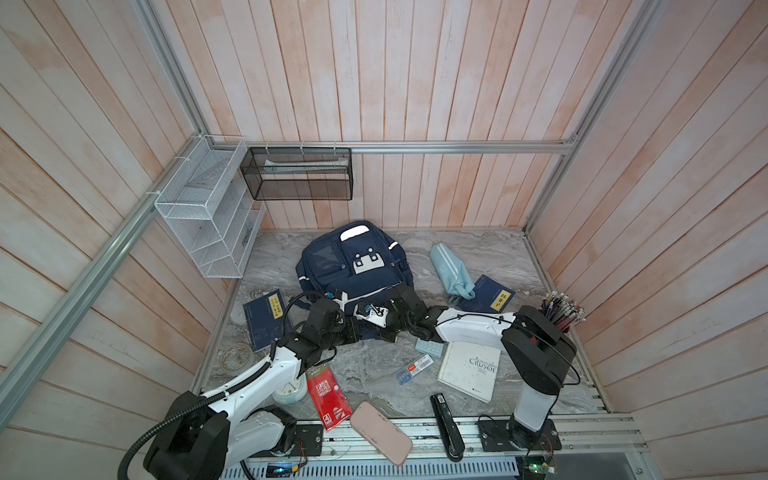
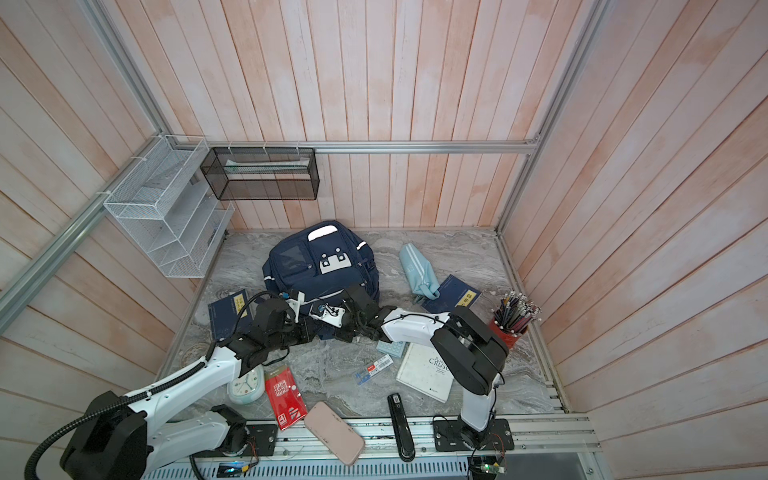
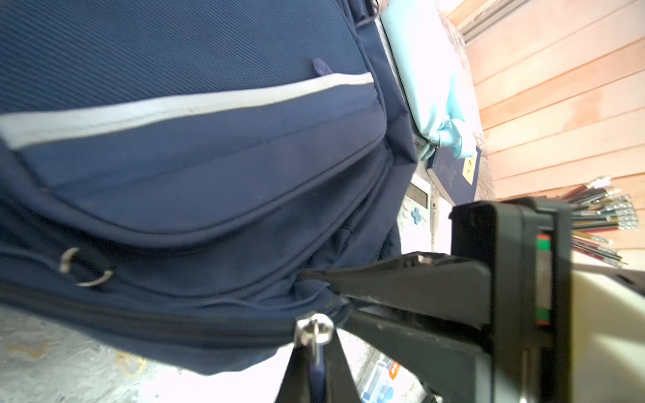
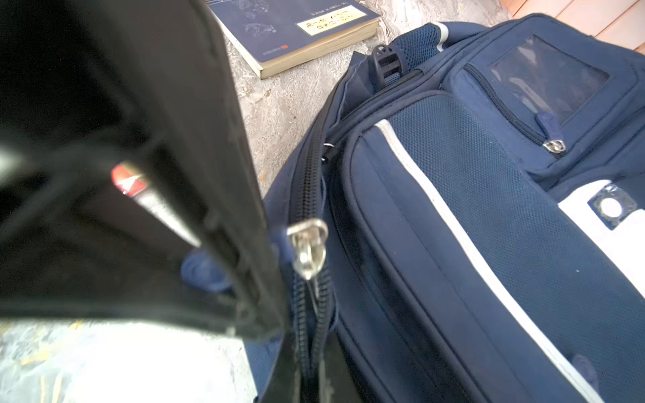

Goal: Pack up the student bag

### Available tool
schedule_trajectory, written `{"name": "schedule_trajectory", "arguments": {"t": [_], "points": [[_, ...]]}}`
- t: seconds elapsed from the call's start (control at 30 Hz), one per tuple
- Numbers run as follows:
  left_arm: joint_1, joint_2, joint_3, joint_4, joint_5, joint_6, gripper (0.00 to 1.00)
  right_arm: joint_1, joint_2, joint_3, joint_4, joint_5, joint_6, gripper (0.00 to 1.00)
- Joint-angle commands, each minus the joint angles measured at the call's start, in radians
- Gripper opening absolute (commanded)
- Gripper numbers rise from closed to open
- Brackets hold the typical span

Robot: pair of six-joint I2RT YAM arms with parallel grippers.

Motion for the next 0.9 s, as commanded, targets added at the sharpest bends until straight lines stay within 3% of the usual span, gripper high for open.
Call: {"name": "schedule_trajectory", "arguments": {"t": [0.0, 0.27, 0.47, 0.63, 0.87], "points": [[0.087, 0.024, 0.0, 0.017, -0.08, 0.007, 0.0, -0.047, -0.057, -0.063, -0.076, 0.035, -0.026, 0.0], [0.305, 0.075, 0.054, 0.026, -0.07, 0.056, 0.0, -0.088, -0.164, -0.147, -0.102, 0.096, -0.128, 0.0], [0.384, 0.128, 0.15, 0.032, -0.088, 0.082, 0.0, -0.204, -0.263, -0.215, -0.096, 0.079, -0.102, 0.0], [0.428, 0.192, 0.19, 0.032, -0.141, 0.107, 0.0, -0.21, -0.353, -0.305, -0.037, 0.066, -0.124, 0.0], [0.492, 0.26, 0.195, 0.07, -0.108, 0.126, 0.0, -0.221, -0.443, -0.377, 0.022, 0.027, -0.167, 0.0]]}}
